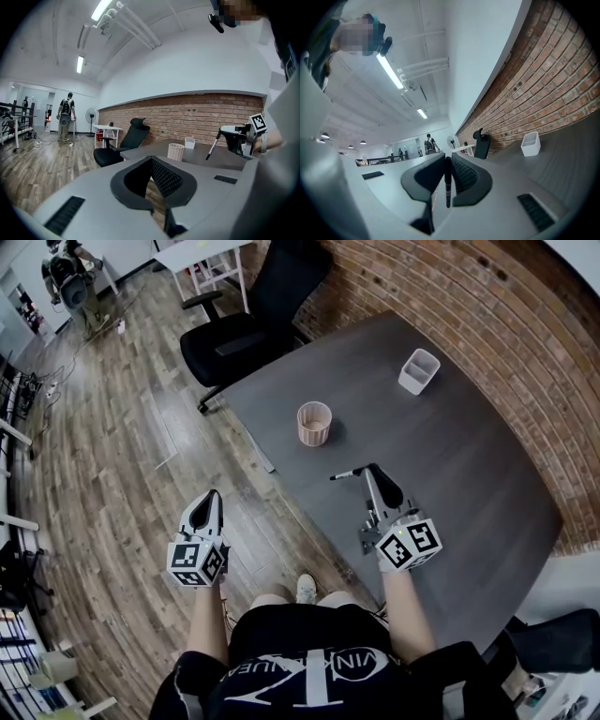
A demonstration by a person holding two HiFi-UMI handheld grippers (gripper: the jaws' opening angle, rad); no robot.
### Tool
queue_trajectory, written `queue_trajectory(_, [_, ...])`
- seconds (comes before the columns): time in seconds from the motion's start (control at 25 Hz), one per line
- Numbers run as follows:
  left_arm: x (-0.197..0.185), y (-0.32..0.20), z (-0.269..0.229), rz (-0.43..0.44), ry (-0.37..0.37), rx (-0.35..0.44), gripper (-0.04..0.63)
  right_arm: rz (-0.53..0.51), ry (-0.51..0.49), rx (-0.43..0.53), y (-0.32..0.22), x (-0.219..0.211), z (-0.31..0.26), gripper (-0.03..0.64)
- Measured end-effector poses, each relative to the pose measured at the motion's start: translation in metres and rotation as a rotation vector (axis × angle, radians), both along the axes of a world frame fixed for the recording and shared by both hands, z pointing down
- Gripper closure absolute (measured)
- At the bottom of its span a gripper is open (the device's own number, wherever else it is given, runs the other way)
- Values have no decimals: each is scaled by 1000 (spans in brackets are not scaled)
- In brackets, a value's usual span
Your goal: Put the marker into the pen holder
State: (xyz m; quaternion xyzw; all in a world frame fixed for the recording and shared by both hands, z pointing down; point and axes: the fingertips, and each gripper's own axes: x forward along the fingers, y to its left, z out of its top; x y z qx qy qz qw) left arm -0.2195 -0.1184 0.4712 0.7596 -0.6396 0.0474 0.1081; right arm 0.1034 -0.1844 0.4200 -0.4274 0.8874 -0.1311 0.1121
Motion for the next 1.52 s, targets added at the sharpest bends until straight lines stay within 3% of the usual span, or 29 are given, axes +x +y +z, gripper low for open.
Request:
queue_trajectory(0.36, [11,-30,13,31,4,-28,580,8,-21,14,-34,1,-7,561])
queue_trajectory(1.0, [20,-131,25,141,12,-52,580,42,-115,20,-108,-19,-23,562])
queue_trajectory(1.52, [25,-171,37,211,3,-85,580,31,-66,-41,-147,-45,7,561])
